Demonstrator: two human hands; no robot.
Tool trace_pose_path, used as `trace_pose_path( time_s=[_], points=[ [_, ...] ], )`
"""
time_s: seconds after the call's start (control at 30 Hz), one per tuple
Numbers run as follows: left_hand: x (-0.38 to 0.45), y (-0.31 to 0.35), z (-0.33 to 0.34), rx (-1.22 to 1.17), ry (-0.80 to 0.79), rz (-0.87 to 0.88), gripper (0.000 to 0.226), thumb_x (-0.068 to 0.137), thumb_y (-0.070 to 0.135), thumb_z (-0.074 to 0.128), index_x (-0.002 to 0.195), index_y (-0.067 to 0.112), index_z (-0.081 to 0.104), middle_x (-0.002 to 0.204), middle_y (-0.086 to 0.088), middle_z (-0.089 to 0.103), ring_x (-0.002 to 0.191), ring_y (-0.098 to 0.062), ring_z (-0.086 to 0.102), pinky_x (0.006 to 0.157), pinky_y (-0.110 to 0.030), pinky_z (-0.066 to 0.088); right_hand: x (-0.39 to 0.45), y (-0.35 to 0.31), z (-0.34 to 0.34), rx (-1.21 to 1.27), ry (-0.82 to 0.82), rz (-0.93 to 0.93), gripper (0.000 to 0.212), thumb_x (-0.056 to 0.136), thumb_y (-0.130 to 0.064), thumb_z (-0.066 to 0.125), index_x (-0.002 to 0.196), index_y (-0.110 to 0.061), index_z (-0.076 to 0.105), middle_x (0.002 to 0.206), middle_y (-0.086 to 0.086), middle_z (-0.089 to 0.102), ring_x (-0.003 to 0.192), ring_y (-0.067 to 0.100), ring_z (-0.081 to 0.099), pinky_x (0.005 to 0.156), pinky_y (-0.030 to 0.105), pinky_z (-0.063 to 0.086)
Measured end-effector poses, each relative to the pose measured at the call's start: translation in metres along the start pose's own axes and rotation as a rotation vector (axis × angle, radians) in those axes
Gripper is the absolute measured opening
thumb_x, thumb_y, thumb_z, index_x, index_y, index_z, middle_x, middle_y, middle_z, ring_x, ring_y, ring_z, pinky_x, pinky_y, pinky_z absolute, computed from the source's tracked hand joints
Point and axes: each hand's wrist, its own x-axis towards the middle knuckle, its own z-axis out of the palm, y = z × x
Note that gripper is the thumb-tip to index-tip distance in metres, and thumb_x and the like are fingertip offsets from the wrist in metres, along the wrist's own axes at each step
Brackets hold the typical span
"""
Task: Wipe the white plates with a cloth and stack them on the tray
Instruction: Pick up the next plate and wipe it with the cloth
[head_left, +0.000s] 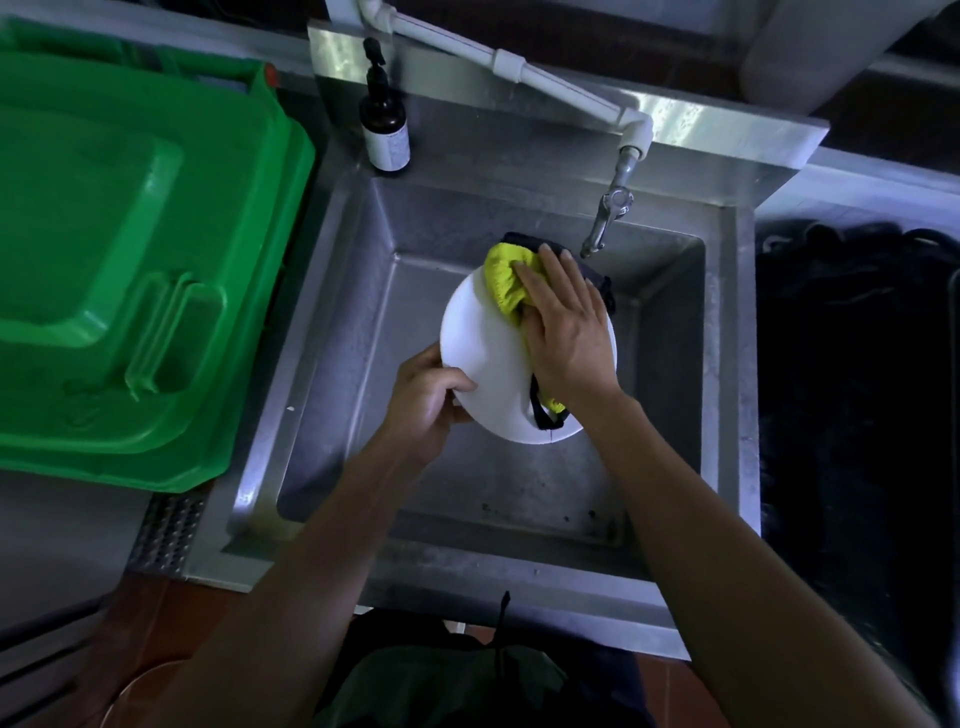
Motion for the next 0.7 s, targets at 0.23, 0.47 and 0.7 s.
trace_pose_path(
  time_s=[0.23,0.47,0.7],
  points=[
    [0.004,0.004,-0.004,-0.043,0.075,0.053,0.054,0.059,0.004,0.057,0.11,0.015,0.074,0.111,-0.017,0.074,0.092,-0.033,0.07,0.075,-0.055,0.059,-0.025,0.011,0.005,0.013,-0.057,0.125,0.048,0.106,-0.025,0.036,0.154,-0.027,0.035,0.167,0.001,0.019,0.155,0.021,0.011,0.123,0.044,0.015],
    [0.009,0.005,-0.003,-0.064,0.102,0.065,0.055,0.059,0.0,0.055,0.111,0.011,0.072,0.103,-0.013,0.072,0.094,-0.034,0.068,0.081,-0.061,0.056,-0.058,-0.008,0.022,0.072,-0.076,0.144,0.049,0.104,-0.019,0.042,0.152,-0.024,0.039,0.164,0.004,0.026,0.153,0.024,0.02,0.122,0.05,0.02],
    [0.013,0.004,-0.005,-0.118,0.129,0.074,0.051,0.069,-0.009,0.049,0.112,0.005,0.072,0.096,-0.019,0.068,0.086,-0.035,0.064,0.064,-0.043,0.059,-0.079,-0.048,0.034,0.139,-0.069,0.108,0.049,0.102,-0.014,0.046,0.151,-0.022,0.043,0.163,0.006,0.029,0.152,0.026,0.022,0.118,0.051,0.026]
  ],
)
